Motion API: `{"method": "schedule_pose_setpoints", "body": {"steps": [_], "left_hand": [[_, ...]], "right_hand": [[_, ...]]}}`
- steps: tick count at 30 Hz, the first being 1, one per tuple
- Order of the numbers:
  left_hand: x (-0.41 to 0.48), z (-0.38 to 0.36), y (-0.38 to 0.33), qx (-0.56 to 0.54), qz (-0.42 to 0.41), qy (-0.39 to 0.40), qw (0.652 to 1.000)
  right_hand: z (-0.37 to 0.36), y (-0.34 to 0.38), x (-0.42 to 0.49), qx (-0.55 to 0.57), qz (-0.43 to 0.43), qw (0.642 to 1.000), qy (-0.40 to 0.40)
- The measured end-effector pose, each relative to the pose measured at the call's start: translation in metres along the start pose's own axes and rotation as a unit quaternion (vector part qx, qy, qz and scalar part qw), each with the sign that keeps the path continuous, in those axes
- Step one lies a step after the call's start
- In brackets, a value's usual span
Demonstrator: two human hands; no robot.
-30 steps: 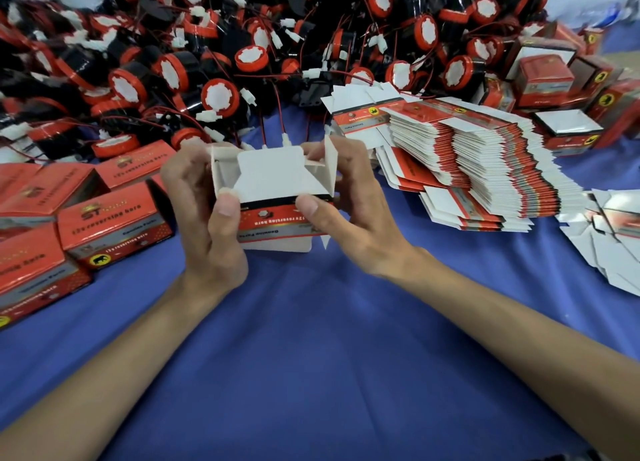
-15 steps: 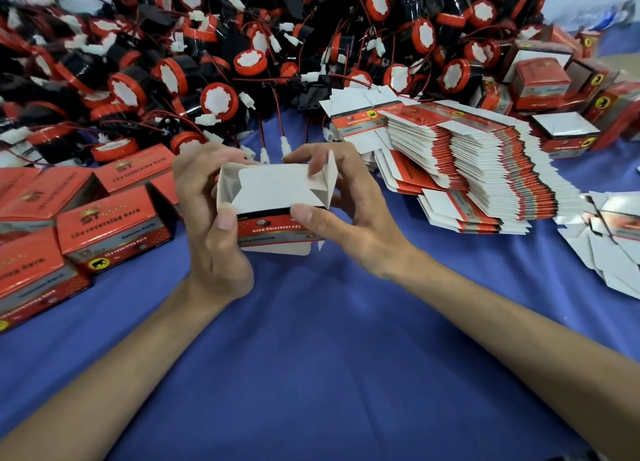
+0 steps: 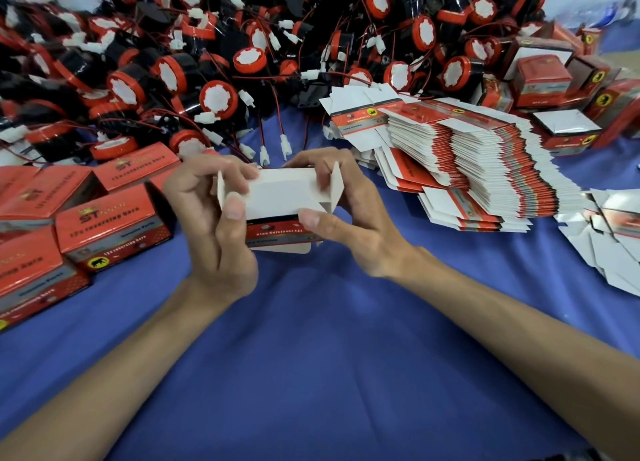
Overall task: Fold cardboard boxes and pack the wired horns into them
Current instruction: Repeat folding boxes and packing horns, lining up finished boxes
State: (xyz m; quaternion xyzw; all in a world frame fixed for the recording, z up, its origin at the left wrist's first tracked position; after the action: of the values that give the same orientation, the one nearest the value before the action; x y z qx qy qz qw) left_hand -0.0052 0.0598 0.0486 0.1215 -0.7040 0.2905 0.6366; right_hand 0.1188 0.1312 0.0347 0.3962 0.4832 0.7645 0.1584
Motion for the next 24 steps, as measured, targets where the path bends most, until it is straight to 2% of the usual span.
{"method": "schedule_pose_setpoints", "body": {"steps": [2,5,12,18,24], "left_hand": [[-0.004,-0.002,0.002,-0.002,0.006,0.035,0.999],[-0.010,-0.004,0.013,0.065,0.075,0.086,0.991],[-0.011,-0.006,0.021,0.060,0.154,0.108,0.980],[-0.014,-0.008,0.035,-0.040,0.291,0.081,0.952],[-0.018,-0.013,0.040,-0.094,0.318,0.095,0.939]], "right_hand": [[0.000,-0.002,0.000,-0.020,0.002,1.000,-0.003],[0.001,-0.006,0.002,-0.042,-0.013,0.999,-0.012],[0.003,-0.011,0.003,-0.042,-0.027,0.998,-0.028],[0.000,-0.009,0.002,-0.018,-0.030,0.999,-0.014],[-0.002,-0.022,0.003,0.081,-0.121,0.989,0.004]]}}
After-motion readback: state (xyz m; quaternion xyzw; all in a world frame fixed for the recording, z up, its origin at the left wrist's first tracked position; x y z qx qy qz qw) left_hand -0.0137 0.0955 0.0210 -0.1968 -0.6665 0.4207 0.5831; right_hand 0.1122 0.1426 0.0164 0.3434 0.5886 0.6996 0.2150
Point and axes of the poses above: each hand's wrist, its own x-axis towards the middle knuckle, its own z-axis out of the back of the hand, y = z × x, the point moved 7 cm from there along x, towards the middle knuckle, and after that the axes turned 7 degrees about -z, right-handed, at the moved point
